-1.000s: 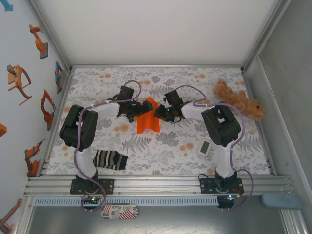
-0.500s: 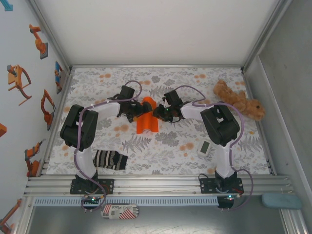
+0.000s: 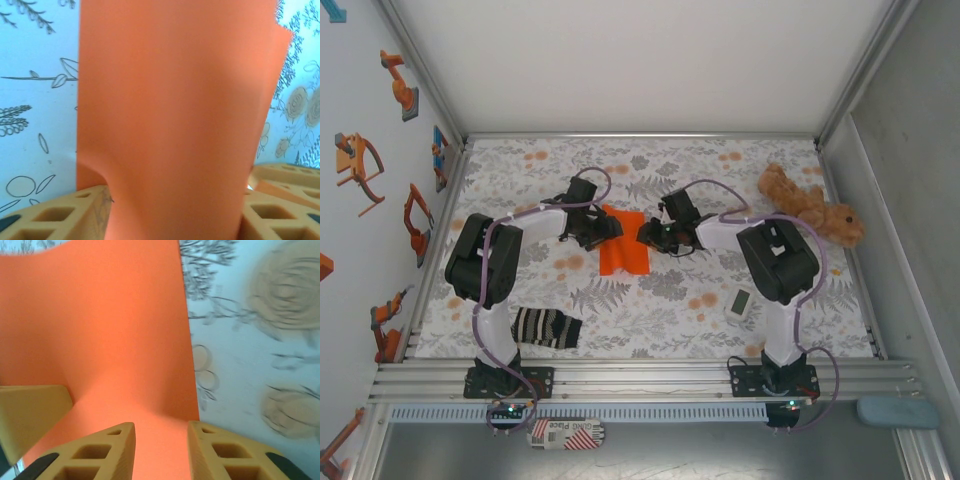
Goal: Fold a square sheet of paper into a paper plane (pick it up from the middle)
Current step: First fold in half a square sheet of paper at the center of the table.
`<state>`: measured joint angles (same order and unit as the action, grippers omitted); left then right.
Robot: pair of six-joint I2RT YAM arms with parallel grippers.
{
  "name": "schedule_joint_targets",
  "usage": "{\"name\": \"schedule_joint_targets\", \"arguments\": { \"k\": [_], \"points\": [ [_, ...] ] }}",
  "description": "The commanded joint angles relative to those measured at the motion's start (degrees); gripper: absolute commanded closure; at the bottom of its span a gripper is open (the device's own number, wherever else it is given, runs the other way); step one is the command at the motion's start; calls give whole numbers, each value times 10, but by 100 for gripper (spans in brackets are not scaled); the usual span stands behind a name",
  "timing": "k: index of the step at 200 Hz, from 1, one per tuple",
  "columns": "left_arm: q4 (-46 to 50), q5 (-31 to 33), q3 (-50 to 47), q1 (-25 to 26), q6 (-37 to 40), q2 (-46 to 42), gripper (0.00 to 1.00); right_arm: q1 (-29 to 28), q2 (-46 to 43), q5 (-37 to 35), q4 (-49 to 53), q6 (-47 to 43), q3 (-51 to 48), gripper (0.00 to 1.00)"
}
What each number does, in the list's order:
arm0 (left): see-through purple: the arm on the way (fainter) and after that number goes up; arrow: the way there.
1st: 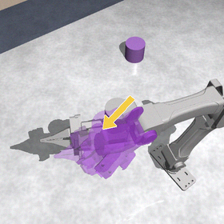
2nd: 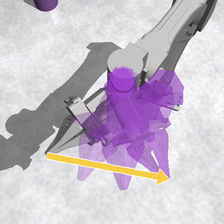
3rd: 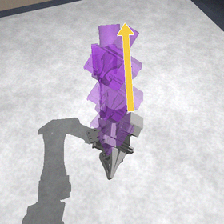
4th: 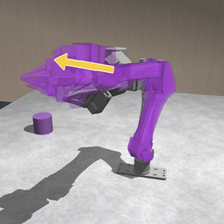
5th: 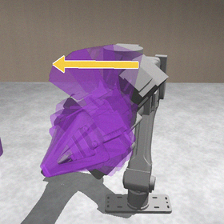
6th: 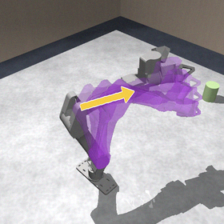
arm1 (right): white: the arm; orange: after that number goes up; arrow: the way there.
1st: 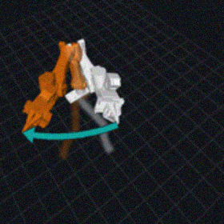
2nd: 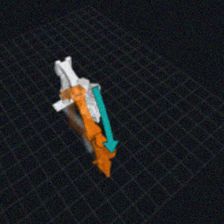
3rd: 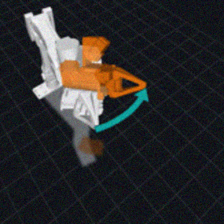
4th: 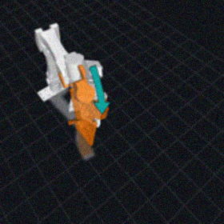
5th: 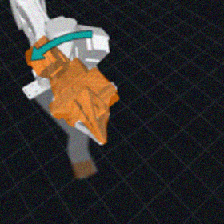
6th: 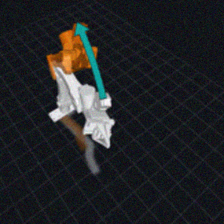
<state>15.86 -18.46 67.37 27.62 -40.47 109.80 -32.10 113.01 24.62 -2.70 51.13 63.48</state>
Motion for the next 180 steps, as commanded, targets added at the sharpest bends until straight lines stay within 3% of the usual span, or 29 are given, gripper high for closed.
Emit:
{"name": "schedule_joint_targets", "arguments": {
  "k": [1,43,84,117,154,180],
  "points": [
    [31,17,-1,0,16,10,52,17,-51,-28,-32,13,-37,65],
    [17,14,1,-2,31,-24,68,38,-128,-58,-74,16,-99,62],
    [-1,-18,-4,-2,40,-81,73,57,-176,-55,-80,15,-131,61],
    [-39,-100,-9,-3,26,-135,73,84,-194,49,-117,2,-136,53],
    [-78,-192,7,-6,-9,-170,73,127,-204,166,-181,5,-128,29],
    [-129,-247,11,-16,-56,-179,73,132,-196,225,-220,21,-114,20]
  ]
}}
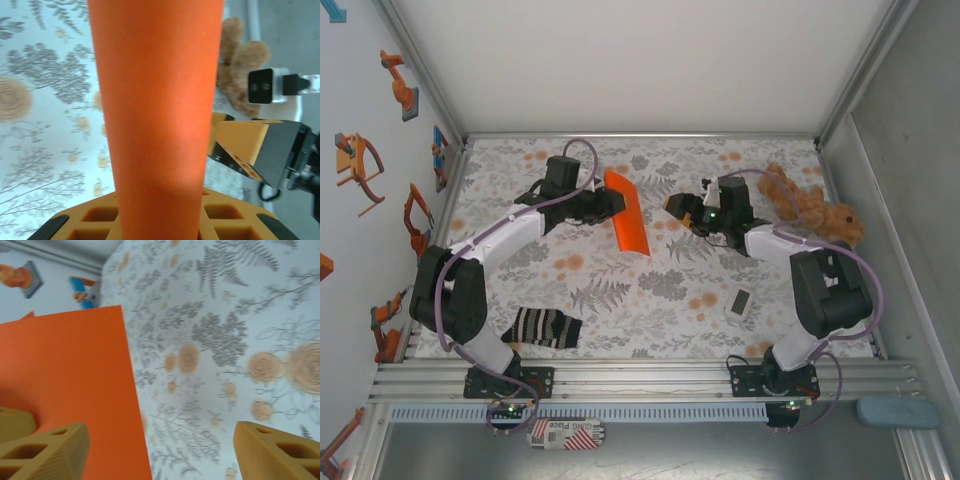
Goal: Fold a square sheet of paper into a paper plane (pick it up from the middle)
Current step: First fold in half a square sheet of paper at the center of the table.
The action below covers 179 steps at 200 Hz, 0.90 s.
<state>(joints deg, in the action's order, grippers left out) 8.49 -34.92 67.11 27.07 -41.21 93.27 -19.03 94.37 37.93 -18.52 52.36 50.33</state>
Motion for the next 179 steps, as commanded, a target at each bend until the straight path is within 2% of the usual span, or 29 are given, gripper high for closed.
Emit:
{"name": "schedule_joint_targets", "arguments": {
  "k": [1,24,74,123,179],
  "points": [
    [-58,-86,14,-11,-51,-14,73,1,-10,94,-63,9,18,20],
    [-99,-120,17,-16,-85,-15,73,1,10,131,-121,51,30,18],
    [-134,-145,16,-32,-127,-9,74,-4,62,167,-241,154,62,19],
    [-151,-157,17,-39,-139,-5,74,-23,94,179,-252,172,89,22],
    [-146,-166,16,-48,-137,14,74,-32,102,221,-271,194,106,31]
  ]
}}
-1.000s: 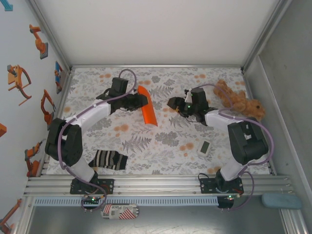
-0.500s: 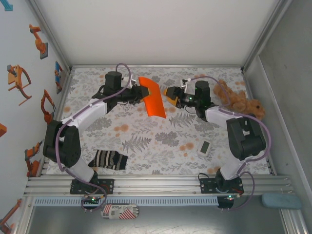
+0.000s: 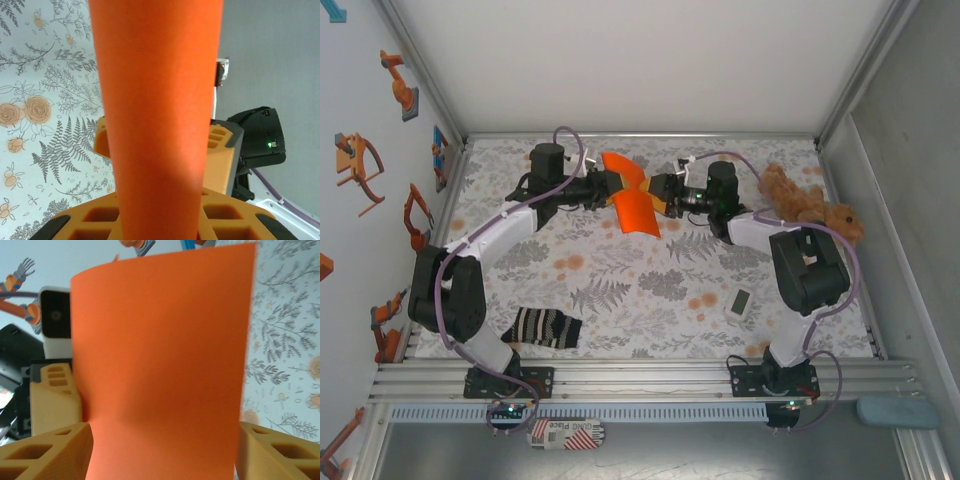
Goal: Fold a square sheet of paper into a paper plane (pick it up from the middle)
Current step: First fold in half a square sheet of paper at the center of the table.
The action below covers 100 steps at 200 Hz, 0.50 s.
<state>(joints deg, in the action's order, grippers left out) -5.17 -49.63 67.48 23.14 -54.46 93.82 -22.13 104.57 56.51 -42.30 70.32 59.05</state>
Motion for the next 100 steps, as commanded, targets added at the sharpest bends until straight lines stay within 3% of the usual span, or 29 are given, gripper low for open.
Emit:
{"name": "schedule_joint_targets", "arguments": {
  "k": [1,37,100],
  "points": [
    [-9,-19,12,-9,-5,9,74,-1,0,35,-33,14,19,31],
    [17,-19,9,-18,14,18,75,5,-8,34,-32,11,15,38],
    [47,-25,0,-19,44,21,76,11,-11,19,-14,-2,6,59]
  ]
}}
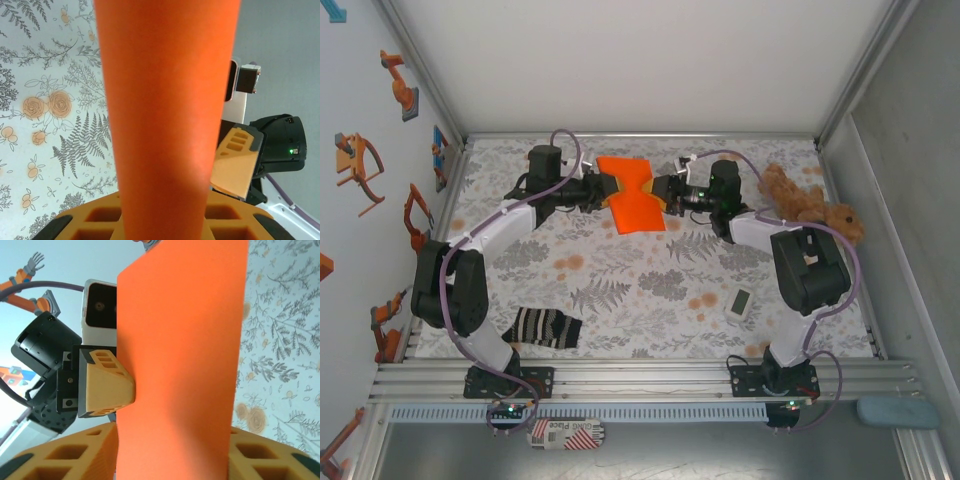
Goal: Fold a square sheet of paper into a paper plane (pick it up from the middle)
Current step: First fold in half a square sheet of paper at the center of the table.
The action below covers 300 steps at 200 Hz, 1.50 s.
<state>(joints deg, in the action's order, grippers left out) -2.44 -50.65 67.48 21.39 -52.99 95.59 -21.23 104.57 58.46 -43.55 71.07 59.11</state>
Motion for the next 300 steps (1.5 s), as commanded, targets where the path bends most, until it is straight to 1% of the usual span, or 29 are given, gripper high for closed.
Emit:
{"name": "schedule_joint_targets", "arguments": {
  "k": [1,11,22,52,64,77,83,96,107,116,131,147,153,163,192,213,227,258,282,300],
  "points": [
    [20,-15,0,-1,30,3,76,2,-11,-1,0,-11,5,59],
    [30,-16,2,-2,39,5,76,3,-14,-5,19,-22,4,64],
    [39,-14,2,-2,46,6,76,4,-22,-9,53,-44,6,67],
    [54,-13,3,-4,62,8,76,4,-58,-39,211,-151,21,75],
    [54,-15,4,-4,64,11,76,4,-70,-41,240,-172,25,84],
    [50,-15,5,-4,62,16,75,4,-74,-36,250,-173,28,96],
    [47,-15,4,-4,59,19,75,4,-75,-36,256,-169,29,100],
    [38,-15,3,-3,51,23,73,3,-80,-38,263,-160,29,100],
    [27,-15,0,-2,42,25,67,4,-87,-43,266,-155,27,100],
    [18,-15,-4,-1,36,27,60,4,-94,-51,279,-158,25,100],
    [13,1,-11,0,31,31,43,4,-103,-68,303,-162,25,100],
    [18,35,-27,0,32,32,29,5,-113,-88,334,-170,24,100],
    [23,51,-32,-1,34,31,25,6,-116,-96,349,-175,25,100],
    [30,76,-41,-1,36,30,21,7,-125,-114,375,-187,26,100],
    [24,130,-71,-2,35,5,15,9,-156,-176,489,-253,58,100],
    [10,161,-95,-2,30,-20,8,7,-158,-185,527,-272,78,100],
    [4,180,-111,-3,27,-35,3,0,-144,-175,516,-262,85,100],
    [0,206,-135,-4,21,-57,0,-32,-101,-178,479,-234,103,100],
    [-10,232,-162,-5,4,-66,1,-58,-53,-176,427,-205,105,100],
    [-23,236,-179,-5,-4,-64,2,-66,-20,-188,405,-191,96,100]
  ]
}}
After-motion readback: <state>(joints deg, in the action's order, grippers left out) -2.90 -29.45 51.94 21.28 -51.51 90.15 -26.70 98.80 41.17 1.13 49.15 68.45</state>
